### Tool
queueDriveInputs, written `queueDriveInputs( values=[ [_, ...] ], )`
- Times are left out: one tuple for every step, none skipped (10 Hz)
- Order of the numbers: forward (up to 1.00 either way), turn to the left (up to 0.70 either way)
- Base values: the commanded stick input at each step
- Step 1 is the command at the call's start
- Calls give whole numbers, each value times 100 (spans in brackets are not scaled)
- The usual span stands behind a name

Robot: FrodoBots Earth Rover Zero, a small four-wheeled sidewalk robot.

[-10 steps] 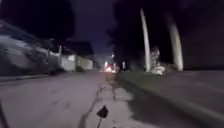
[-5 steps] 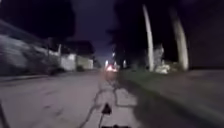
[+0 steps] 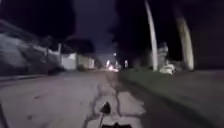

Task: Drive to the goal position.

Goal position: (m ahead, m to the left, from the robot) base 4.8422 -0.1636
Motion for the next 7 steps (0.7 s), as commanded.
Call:
queueDriveInputs(
  values=[
    [70, 0],
    [70, 0],
    [70, 0],
    [70, 0],
    [70, 0],
    [70, 0],
    [70, 0]
  ],
)
